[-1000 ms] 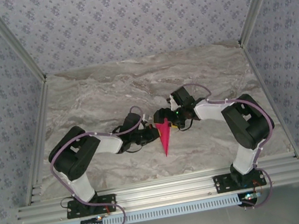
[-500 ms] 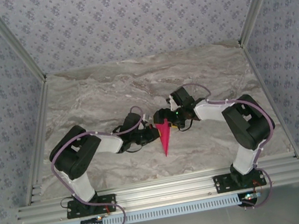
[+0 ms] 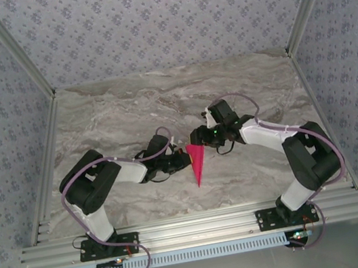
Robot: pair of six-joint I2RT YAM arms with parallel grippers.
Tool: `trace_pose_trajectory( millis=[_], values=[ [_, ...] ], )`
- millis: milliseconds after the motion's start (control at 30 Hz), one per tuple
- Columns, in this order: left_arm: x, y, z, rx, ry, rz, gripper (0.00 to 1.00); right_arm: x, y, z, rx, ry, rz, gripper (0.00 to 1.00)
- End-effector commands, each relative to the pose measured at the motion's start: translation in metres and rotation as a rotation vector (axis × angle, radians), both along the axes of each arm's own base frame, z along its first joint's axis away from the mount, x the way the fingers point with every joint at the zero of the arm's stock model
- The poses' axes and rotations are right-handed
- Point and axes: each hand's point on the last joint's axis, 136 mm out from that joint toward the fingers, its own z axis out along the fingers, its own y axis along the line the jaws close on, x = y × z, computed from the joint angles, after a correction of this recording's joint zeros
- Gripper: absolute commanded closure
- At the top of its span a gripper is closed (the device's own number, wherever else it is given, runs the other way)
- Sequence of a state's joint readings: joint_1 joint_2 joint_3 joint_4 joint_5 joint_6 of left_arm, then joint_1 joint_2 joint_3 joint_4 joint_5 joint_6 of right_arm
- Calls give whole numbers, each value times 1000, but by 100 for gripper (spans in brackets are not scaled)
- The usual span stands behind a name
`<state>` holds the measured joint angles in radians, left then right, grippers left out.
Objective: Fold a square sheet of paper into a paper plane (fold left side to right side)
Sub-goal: Fold the wing for the fifth time at the center of the table.
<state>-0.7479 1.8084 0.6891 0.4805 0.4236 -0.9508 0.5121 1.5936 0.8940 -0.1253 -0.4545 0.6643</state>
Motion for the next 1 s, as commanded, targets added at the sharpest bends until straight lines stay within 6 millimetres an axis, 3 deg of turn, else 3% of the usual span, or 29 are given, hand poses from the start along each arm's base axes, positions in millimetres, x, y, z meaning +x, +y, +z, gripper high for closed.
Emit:
trace_pose_trajectory(
  millis=[0, 167, 400, 967],
  values=[
    [-1, 8, -19, 53, 10, 13, 100, -7, 10, -15, 6, 60, 33, 66],
    [-1, 9, -19, 57, 11, 13, 100, -8, 13, -28, -41, 82, 42, 75],
    [-1, 9, -20, 62, 10, 14, 100, -14, 6, -43, -92, 112, 33, 76],
    [-3, 14, -27, 86, 22, 19, 100, -18, -2, -55, -139, 127, 33, 78]
  ],
)
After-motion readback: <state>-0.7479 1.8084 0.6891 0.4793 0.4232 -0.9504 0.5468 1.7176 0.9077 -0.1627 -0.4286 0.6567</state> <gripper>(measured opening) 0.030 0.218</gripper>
